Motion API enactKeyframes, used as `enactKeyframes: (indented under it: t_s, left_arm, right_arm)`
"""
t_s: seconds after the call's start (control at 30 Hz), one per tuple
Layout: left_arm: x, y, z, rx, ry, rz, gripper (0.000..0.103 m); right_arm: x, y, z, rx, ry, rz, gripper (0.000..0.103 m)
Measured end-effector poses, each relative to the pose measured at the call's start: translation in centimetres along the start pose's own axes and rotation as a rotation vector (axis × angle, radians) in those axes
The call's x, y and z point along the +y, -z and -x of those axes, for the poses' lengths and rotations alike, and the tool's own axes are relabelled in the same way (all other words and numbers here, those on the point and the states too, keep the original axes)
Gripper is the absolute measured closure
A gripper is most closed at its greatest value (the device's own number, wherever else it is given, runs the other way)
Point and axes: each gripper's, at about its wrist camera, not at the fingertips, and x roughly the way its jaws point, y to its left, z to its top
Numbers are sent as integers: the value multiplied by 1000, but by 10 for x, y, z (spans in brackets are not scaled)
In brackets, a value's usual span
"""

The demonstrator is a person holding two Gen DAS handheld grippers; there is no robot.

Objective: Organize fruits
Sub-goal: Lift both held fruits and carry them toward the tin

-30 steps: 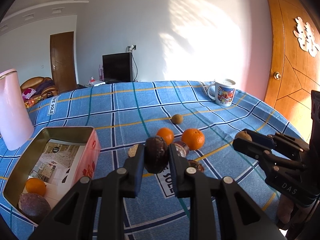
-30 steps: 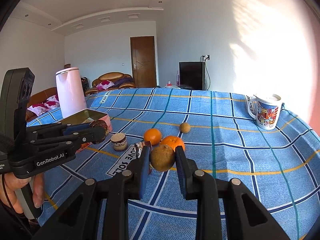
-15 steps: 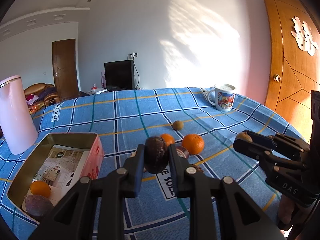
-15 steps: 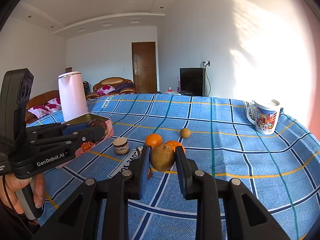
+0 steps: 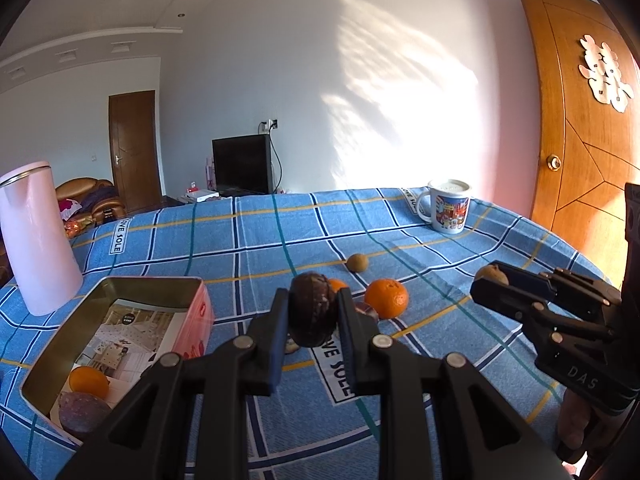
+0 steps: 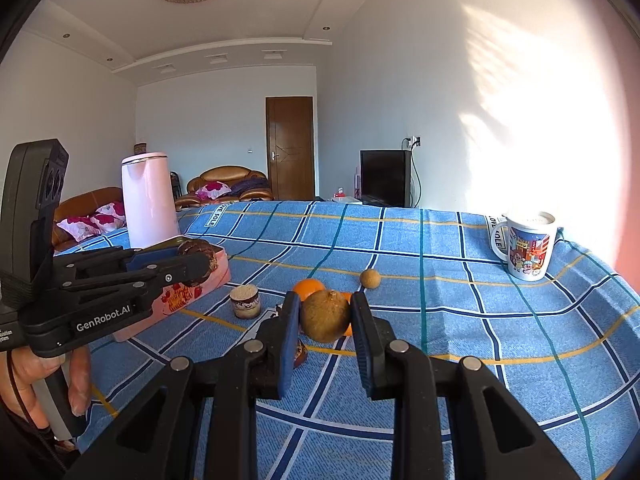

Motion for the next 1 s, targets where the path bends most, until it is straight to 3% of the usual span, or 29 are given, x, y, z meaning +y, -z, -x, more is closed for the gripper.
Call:
enactKeyframes:
  t_s: [0.5,1.0]
  left_arm:
    - [-2,0,15,-74,-35,-10,79]
    - [10,0,9,-35,-49,5,79]
  right_arm:
    - [6,0,7,-41,16,30,76]
    - [18,-6,-8,37,4,83,76]
